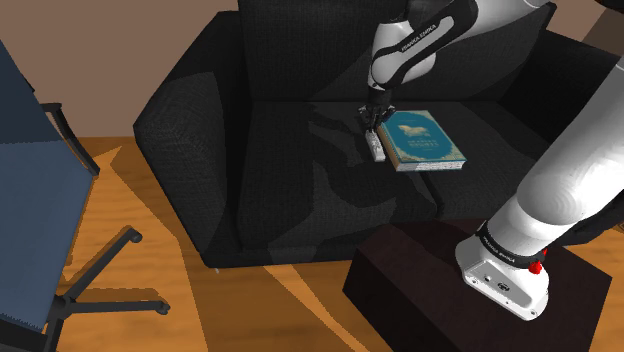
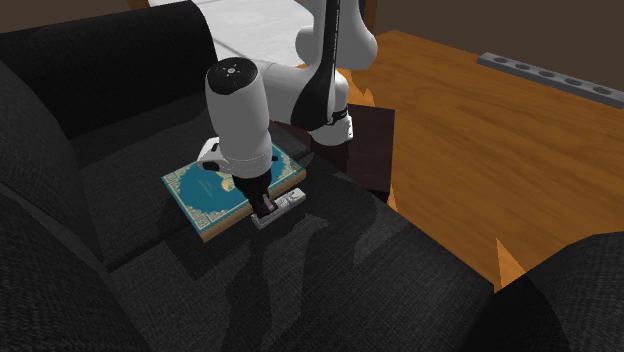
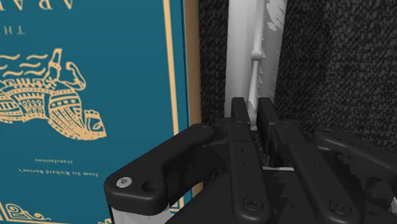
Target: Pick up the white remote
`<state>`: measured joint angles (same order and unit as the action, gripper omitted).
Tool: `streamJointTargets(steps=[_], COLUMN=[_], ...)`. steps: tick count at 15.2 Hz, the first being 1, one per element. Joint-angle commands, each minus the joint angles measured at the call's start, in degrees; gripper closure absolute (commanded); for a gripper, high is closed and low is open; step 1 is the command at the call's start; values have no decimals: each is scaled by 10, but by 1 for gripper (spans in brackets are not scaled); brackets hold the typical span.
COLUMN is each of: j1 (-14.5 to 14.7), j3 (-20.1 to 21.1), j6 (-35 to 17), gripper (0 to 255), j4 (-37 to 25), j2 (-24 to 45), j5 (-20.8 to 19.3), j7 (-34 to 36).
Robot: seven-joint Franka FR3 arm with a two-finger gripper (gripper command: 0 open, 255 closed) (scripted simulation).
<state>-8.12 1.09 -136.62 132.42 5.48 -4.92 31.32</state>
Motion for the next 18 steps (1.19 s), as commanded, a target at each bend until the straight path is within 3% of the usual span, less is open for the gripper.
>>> streamJointTargets(steps=[1,18], j1=[0,0], j3=[0,1], j6=[0,116], gripper=[255,255], j4=[0,-44], j2=[0,-71], j5=[0,10], j7=[0,-12])
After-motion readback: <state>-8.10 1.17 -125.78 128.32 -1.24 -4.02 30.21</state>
